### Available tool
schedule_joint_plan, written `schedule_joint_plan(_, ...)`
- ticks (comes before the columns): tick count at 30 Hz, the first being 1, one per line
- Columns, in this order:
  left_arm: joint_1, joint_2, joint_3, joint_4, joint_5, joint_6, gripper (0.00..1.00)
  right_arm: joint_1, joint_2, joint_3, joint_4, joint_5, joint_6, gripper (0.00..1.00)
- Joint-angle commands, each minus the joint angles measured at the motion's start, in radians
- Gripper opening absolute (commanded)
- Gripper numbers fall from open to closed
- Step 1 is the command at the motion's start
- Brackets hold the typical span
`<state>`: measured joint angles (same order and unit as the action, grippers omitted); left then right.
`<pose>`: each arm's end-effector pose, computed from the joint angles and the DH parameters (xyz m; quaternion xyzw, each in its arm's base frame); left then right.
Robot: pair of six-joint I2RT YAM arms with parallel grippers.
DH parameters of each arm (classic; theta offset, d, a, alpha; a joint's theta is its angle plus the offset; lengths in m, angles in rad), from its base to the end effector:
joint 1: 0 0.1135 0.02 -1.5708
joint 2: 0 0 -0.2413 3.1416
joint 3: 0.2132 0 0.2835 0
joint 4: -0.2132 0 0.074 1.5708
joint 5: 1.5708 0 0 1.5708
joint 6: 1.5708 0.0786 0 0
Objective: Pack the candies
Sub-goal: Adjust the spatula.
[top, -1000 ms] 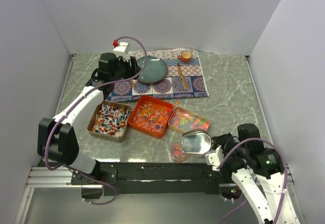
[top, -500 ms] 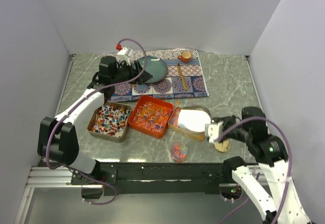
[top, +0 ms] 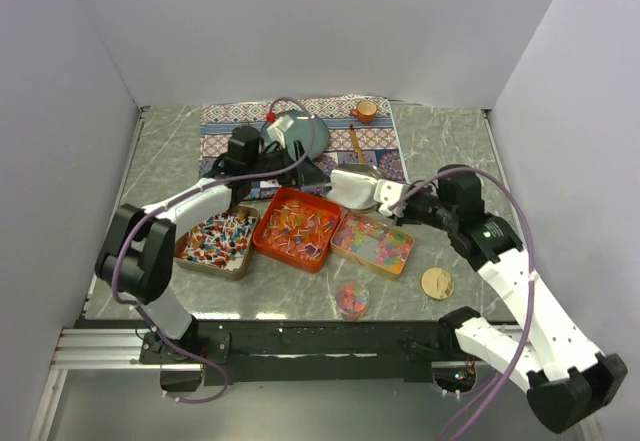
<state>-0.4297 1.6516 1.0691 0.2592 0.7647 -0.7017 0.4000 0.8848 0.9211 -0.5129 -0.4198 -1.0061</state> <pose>0.3662 -0.2277 0.2102 0.1138 0.7757 -0.5461 0.2952 0.2375 0.1352 0.3033 -0.6227 0.5671 0.0180 0.5387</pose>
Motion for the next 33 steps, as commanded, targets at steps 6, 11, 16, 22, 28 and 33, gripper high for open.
schedule_joint_plan(6,-0.035,0.099,0.077,0.138,0.093,-0.096,0.56,0.065,0.031,0.033,0.261,0.012,0.145,0.0)
schedule_joint_plan(11,-0.027,0.119,0.08,0.222,0.169,-0.122,0.01,0.062,0.088,0.117,0.15,-0.007,0.337,0.0)
schedule_joint_plan(16,-0.012,0.116,0.069,0.253,0.177,-0.147,0.01,0.057,0.201,0.199,0.011,-0.054,0.496,0.22)
schedule_joint_plan(22,0.009,0.119,0.057,0.284,0.189,-0.193,0.01,0.054,0.221,0.188,0.025,-0.036,0.482,0.35)
schedule_joint_plan(28,0.025,0.131,0.048,0.336,0.211,-0.252,0.01,0.051,0.241,0.176,-0.032,-0.05,0.446,0.38)
schedule_joint_plan(33,0.031,0.143,0.04,0.356,0.226,-0.292,0.01,0.051,0.233,0.15,-0.032,-0.045,0.448,0.45)
